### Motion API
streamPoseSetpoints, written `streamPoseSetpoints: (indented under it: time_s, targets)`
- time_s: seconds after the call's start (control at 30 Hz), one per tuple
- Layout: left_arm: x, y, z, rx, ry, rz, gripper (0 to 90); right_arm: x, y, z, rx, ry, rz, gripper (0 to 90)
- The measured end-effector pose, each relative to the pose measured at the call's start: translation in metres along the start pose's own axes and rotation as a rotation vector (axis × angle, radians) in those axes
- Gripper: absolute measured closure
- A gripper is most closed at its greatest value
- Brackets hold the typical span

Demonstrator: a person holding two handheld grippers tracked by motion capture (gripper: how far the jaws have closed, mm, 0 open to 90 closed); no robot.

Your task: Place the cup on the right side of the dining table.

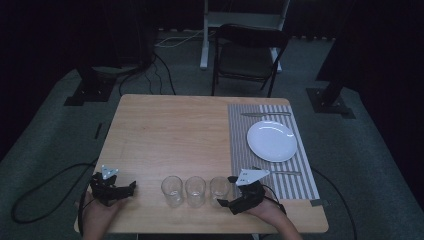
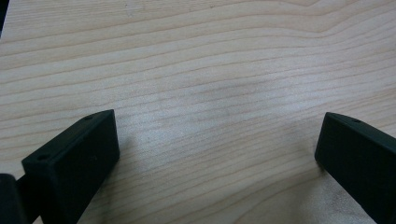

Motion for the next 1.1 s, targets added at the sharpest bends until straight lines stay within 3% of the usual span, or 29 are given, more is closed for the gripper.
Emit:
streamPoseSetpoints:
  time_s: [0.6,0.77,0.83,0.9,1.1]
  targets:
    - [0.0,0.0,0.0,0.0,0.0,0.0,0.2,-0.007,0.006,0.016,0.007,0.007,-0.02,15.9]
    - [0.0,0.0,0.0,0.001,0.001,0.001,0.2,-0.008,0.008,0.017,0.033,0.01,-0.033,21.8]
    - [0.001,0.0,-0.001,0.002,0.001,0.002,0.2,-0.008,0.009,0.017,0.038,0.007,-0.041,28.1]
    - [0.001,0.0,-0.001,0.002,0.001,0.002,0.1,-0.008,0.011,0.018,0.057,0.009,-0.06,28.7]
    - [0.001,0.0,-0.001,0.002,0.002,0.003,0.2,-0.009,0.01,0.018,0.056,0.012,-0.047,29.1]
Point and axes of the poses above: each handheld gripper's, and its own axes: z roughly forward along the jaws, x roughly out of its underside, y roughly to its left, the point moved 4 cm from there along z, roughly forward along the jaws, and after that the axes turned 13 degrees about x, right-handed, at the moved point
